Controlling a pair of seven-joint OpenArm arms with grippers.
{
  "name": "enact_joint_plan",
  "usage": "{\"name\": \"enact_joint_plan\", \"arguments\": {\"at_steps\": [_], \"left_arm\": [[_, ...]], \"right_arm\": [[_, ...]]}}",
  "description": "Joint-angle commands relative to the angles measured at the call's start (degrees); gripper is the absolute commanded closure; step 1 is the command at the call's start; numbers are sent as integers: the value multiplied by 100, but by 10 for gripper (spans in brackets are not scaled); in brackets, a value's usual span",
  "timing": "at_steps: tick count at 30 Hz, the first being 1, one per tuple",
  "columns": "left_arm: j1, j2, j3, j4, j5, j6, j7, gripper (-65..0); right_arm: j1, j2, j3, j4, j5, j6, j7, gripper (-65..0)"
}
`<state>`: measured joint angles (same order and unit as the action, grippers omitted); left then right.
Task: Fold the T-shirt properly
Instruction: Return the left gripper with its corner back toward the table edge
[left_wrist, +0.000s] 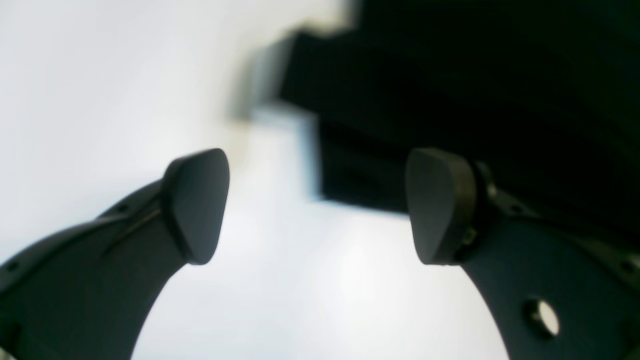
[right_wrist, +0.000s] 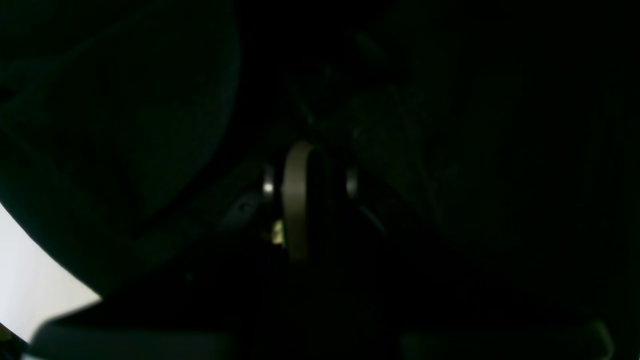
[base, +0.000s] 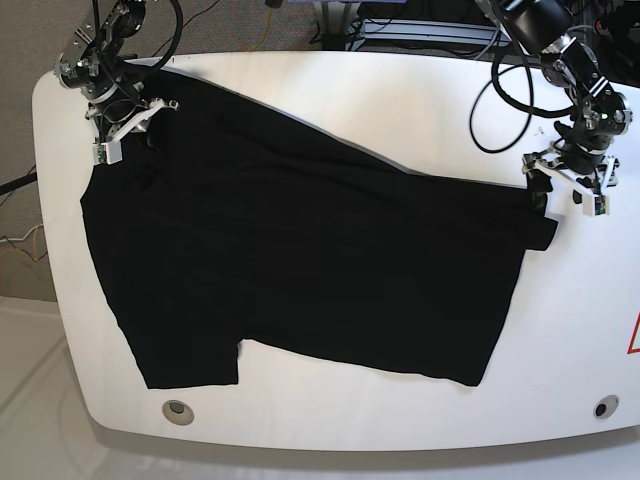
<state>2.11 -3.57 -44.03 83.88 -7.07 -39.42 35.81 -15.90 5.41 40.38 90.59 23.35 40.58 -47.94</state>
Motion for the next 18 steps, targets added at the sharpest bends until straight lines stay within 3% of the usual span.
{"name": "enact_joint_plan", "arguments": {"at_steps": [1, 18], "left_arm": [[-145, -43, 21, -40, -141, -58, -140, -529], [-347, -16, 56, -691, -194, -58, -140, -529]], "right_arm": [[-85, 35, 1, -17, -371, -58, -423, -87], [-85, 35, 1, -17, -371, -58, -423, -87]]}}
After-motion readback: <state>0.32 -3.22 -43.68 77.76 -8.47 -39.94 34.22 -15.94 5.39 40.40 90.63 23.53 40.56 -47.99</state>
